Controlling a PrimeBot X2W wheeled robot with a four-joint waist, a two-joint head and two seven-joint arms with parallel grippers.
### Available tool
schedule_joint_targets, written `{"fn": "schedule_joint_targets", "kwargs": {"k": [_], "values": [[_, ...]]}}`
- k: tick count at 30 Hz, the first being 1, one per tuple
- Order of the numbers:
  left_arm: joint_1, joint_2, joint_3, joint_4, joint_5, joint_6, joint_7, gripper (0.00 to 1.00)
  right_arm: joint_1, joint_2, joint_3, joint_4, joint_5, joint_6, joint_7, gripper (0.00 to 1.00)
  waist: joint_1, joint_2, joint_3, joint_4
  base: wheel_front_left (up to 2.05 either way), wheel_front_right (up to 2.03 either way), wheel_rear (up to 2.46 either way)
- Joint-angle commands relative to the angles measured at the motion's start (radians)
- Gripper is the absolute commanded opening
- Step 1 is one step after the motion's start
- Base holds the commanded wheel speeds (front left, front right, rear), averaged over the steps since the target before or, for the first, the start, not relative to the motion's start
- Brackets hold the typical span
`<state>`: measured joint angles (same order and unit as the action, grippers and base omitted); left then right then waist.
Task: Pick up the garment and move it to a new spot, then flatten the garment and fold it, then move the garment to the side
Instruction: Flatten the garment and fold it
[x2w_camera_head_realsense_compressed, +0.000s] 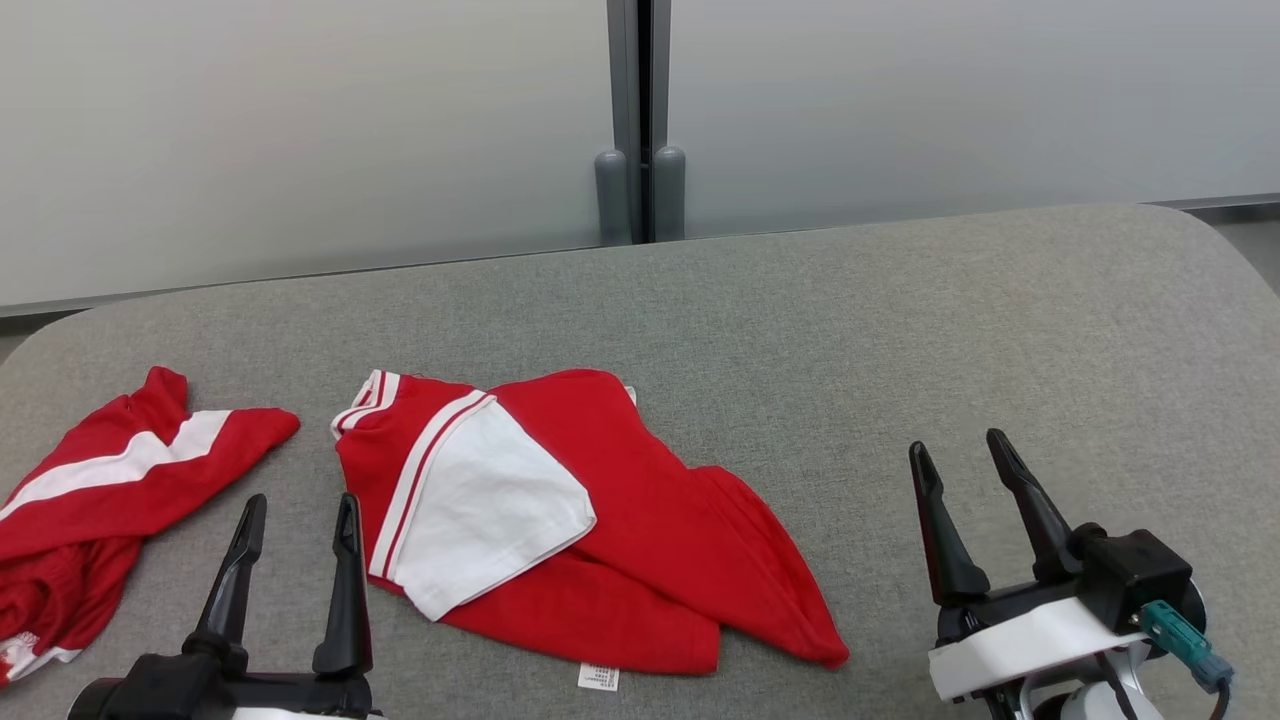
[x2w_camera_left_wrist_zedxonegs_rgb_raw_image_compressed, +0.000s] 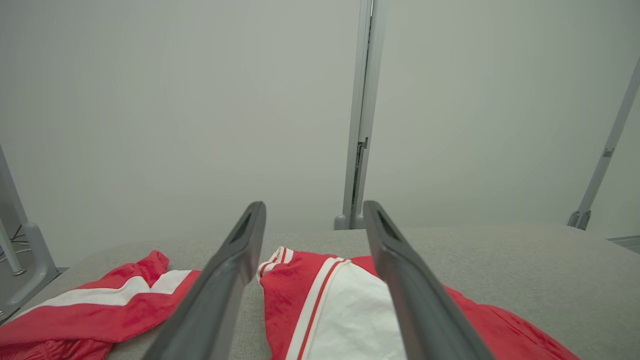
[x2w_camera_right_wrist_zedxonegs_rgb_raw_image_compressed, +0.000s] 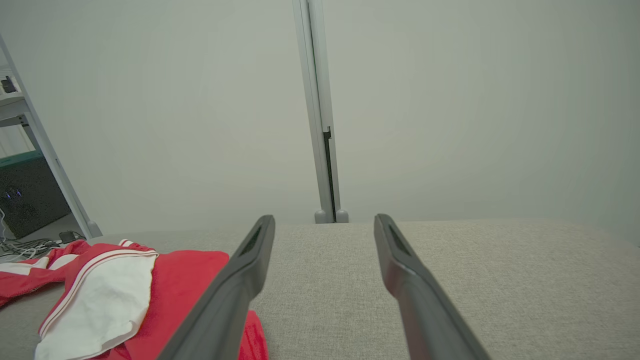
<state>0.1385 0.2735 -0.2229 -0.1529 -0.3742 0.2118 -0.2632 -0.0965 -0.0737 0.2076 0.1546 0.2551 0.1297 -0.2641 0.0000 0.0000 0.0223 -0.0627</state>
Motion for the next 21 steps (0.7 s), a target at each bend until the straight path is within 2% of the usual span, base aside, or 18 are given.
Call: {"fn": "schedule_joint_targets", "kwargs": {"k": [1,10,13,15,21], "values": [[0.004,-0.002,0.007,0.006,0.004,-0.01,-0.002,1.0,0.003,-0.006,0.006,0.01,0.007,0.002,-0.001,1.0,0.0,0.0,0.0,0.002,0.0,0.0,0.0],[-0.023,-0.023,-0.006,0.04,-0.004,-0.043,-0.002,1.0,-0.016,-0.014,0.058,0.061,0.023,0.002,0.009,1.0,0.0,0.0,0.0,0.014,0.0,0.0,0.0],[-0.035,-0.027,-0.017,0.051,-0.005,-0.052,-0.002,1.0,-0.021,-0.023,0.121,0.111,0.061,0.002,0.092,1.0,0.0,0.0,0.003,0.027,0.0,0.0,0.0],[-0.039,-0.029,-0.021,0.054,-0.006,-0.054,-0.002,1.0,-0.028,-0.025,0.131,0.119,0.083,0.002,0.111,1.0,0.0,0.0,0.006,0.033,0.0,0.0,0.0],[-0.064,-0.033,-0.028,0.07,-0.015,-0.064,-0.001,1.0,-0.04,-0.048,0.218,0.222,0.161,0.002,0.305,1.0,0.0,0.0,0.027,0.07,0.0,0.0,0.0]]}}
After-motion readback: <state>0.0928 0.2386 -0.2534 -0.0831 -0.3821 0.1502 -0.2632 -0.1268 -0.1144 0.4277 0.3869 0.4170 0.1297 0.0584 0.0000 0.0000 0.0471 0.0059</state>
